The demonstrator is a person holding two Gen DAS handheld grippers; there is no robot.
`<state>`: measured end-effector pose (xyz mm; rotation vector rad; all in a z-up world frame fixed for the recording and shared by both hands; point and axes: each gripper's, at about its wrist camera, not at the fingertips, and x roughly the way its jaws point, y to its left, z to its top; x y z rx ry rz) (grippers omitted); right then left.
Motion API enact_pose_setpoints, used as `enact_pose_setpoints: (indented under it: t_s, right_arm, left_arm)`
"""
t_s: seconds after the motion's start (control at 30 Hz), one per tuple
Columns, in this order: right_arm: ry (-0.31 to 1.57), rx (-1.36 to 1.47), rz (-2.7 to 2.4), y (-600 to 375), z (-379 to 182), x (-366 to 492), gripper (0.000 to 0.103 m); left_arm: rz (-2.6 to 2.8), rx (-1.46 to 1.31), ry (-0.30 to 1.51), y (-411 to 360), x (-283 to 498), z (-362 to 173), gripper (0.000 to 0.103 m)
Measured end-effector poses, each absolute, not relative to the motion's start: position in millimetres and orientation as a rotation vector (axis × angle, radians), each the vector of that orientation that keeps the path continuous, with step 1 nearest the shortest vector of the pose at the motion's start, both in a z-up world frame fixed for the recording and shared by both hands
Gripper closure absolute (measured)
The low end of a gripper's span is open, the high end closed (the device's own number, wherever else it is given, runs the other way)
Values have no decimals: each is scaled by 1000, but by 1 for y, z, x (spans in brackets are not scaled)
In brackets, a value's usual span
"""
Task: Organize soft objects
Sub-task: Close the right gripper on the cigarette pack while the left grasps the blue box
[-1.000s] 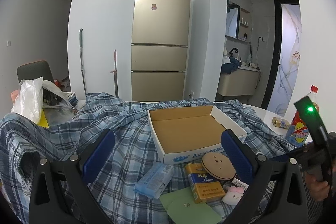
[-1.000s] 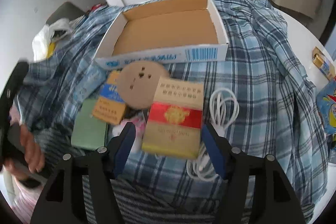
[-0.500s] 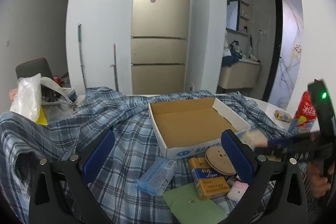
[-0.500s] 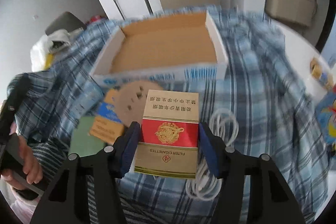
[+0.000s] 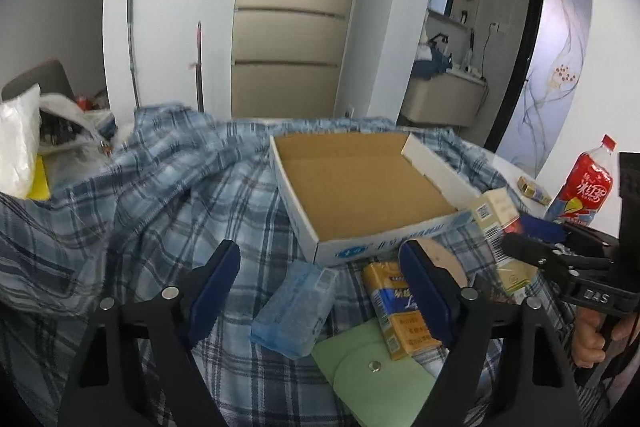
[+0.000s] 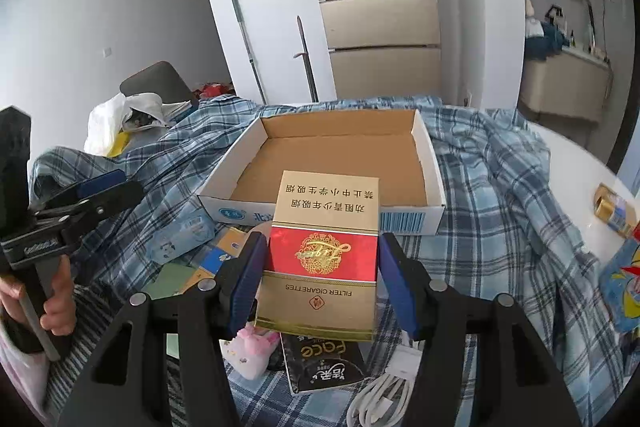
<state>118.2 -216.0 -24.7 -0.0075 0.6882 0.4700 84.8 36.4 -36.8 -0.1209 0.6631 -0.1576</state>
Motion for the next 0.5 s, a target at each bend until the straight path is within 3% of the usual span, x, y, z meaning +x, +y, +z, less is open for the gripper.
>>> enact_pose_setpoints:
  t_s: [0.03,0.13,0.5]
  right_arm:
    - [684,-14,475,-216,-24,116,47]
    - [674,-23,485,-215,-25,113,47]
    - [671,-2,503,-219,-26,114,46]
  left_arm:
    - [-158,-139,688,39,89,-41,19]
    - [-177,-220,756,51,99,-52,35]
    - [-133,-331,924,69,121,-86,35]
